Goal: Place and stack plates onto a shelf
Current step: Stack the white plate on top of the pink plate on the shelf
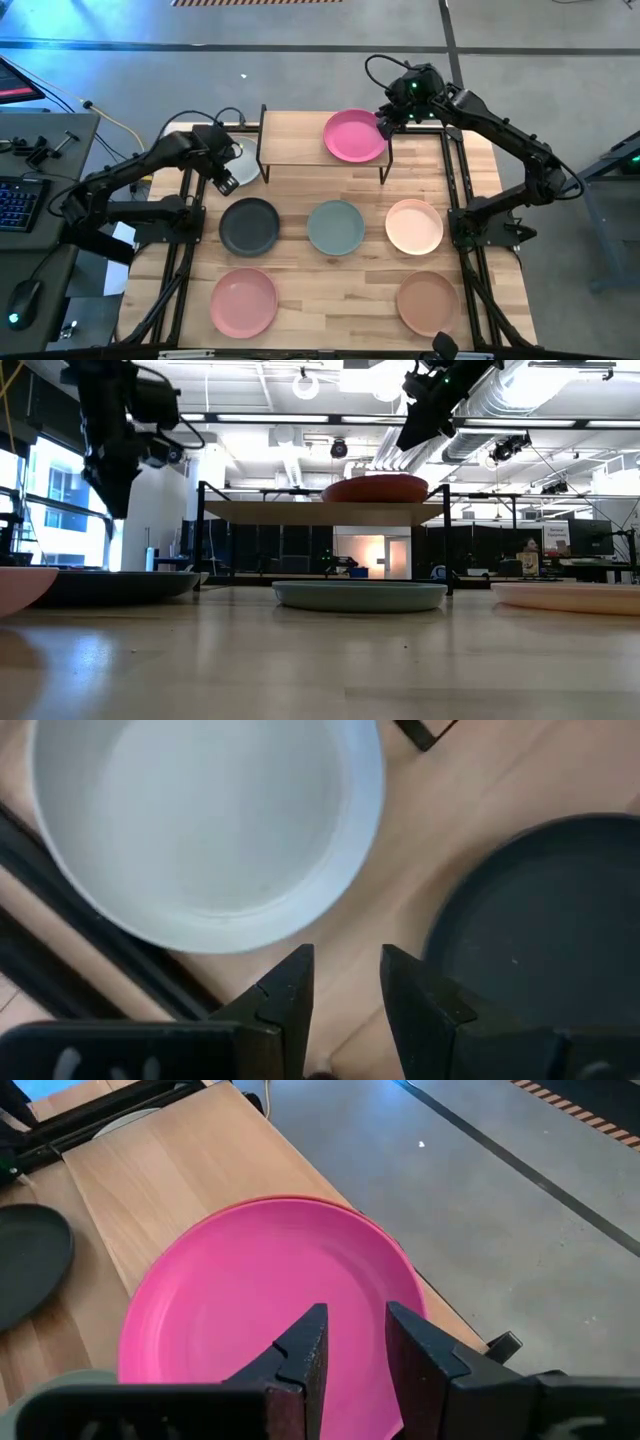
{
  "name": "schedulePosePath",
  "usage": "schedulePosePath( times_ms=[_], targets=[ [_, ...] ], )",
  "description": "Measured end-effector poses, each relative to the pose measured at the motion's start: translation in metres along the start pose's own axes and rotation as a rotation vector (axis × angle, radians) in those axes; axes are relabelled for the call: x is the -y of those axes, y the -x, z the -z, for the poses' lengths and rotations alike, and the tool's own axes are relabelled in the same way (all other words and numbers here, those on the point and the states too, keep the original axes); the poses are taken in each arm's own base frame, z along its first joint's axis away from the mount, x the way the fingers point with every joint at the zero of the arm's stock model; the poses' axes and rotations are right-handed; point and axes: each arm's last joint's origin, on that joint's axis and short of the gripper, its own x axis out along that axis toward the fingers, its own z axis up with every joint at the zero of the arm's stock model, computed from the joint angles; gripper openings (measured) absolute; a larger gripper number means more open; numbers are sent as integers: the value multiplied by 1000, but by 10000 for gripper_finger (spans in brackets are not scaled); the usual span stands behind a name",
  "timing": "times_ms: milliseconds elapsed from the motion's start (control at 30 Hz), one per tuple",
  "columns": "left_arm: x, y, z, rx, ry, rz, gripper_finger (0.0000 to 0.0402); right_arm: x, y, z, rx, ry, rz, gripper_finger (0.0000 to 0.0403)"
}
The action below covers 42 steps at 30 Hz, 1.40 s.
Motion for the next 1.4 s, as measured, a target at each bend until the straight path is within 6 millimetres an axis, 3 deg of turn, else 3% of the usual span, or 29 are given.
schedulePosePath(
  times_ms=[267, 700, 1400],
  targets=[
    [1, -16, -7, 28, -22, 10, 108, 0, 0, 0, 0, -1, 0, 83],
    [4, -43, -24, -54, 163, 51, 108, 0, 0, 0, -2, 1, 0, 83],
    [16, -73, -31, -189, 36, -9, 108, 0, 0, 5, -50, -3, -1, 83]
  ],
)
